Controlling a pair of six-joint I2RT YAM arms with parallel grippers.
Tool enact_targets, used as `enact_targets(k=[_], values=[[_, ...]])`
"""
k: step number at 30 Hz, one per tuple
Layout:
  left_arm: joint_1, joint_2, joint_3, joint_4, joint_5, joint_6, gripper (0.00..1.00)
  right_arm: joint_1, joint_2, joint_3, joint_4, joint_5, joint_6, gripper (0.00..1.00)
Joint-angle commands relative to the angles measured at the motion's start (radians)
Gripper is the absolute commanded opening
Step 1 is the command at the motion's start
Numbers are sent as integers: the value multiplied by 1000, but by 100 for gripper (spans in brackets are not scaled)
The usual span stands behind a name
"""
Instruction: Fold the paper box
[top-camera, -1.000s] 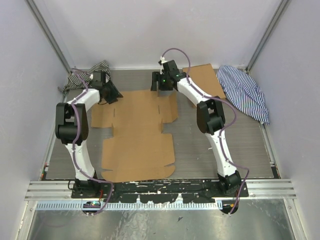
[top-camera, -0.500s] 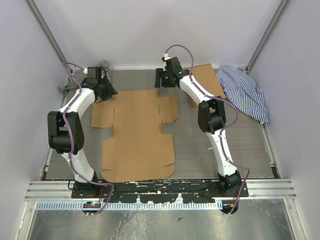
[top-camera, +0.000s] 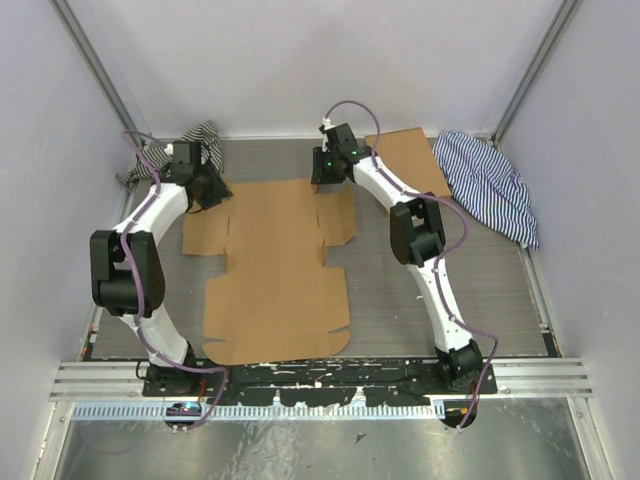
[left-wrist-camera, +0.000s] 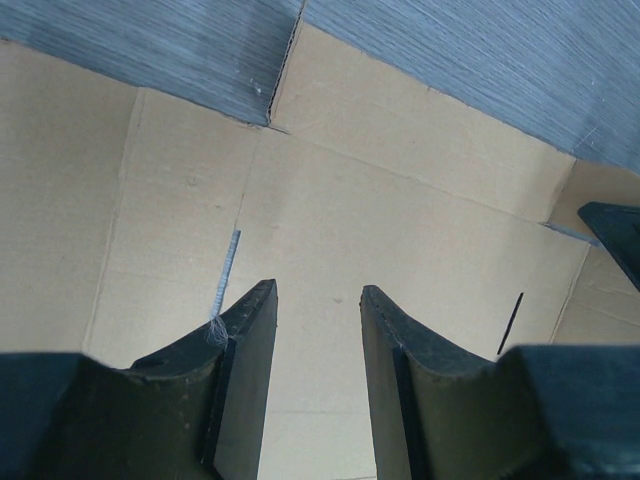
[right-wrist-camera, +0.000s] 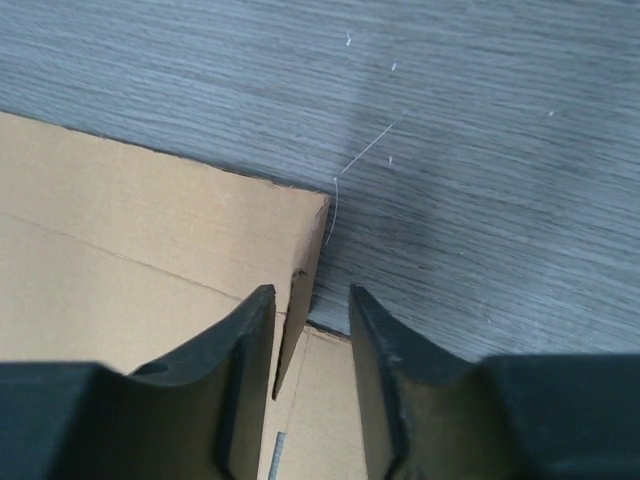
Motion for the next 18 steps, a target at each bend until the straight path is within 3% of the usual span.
enact_targets(k=[1,6,10,18], values=[[0,-63,-21,-5,-11,15,46,13,2,58,39,-3,7,36],[0,-83,-25,-8,3,19,46,12,-11,55,41,41,5,11],[-4,-104,-16,-13,22,33,46,15,-80,-25,100,58,-19,1],[-23,-127,95,-116,62,109,49,45,-315,-282,293,110,-97,1]])
